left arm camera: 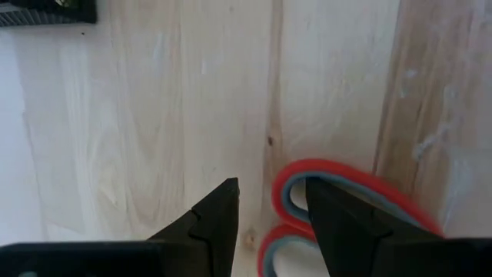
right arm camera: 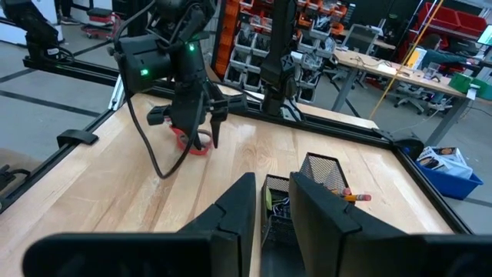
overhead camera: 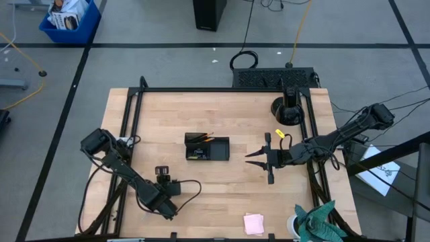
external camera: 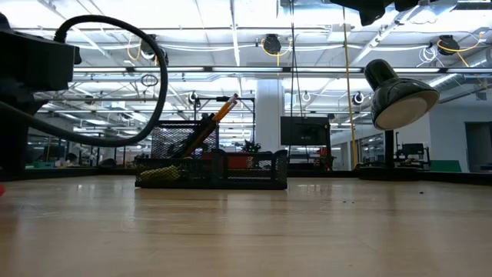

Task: Pick and place office supplies into organizer
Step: Put the red scissors into the black desk organizer

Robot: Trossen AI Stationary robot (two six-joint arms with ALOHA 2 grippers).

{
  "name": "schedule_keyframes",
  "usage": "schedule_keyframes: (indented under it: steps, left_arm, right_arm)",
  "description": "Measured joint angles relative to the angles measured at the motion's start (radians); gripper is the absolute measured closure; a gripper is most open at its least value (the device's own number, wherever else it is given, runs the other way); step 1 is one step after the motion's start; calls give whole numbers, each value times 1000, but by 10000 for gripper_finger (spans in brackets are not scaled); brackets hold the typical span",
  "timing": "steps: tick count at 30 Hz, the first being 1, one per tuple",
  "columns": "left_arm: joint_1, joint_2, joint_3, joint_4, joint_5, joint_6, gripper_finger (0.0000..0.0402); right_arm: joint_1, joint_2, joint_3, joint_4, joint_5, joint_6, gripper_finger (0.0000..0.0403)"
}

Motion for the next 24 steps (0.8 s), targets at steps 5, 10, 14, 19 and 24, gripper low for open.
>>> schedule_keyframes:
  steps: [5, 10, 14, 19, 24]
  left_arm:
    - [0, 2, -2, 42, 16, 18, 241]
    - [-1, 1, -49, 117, 15, 43, 241]
    - [-2, -7, -102, 178, 10, 14, 241]
    - [-4, -8, -115, 196, 6, -16, 245]
    - [-4, -9, -116, 212, 6, -30, 309]
  right_arm:
    - [0, 0, 0, 0, 0, 0, 330]
    - [0, 0, 0, 0, 0, 2, 330]
    - [0, 0, 0, 0, 0, 2, 330]
    - [0, 0, 0, 3, 0, 2, 330]
    - [0, 0, 0, 5, 0, 1, 330]
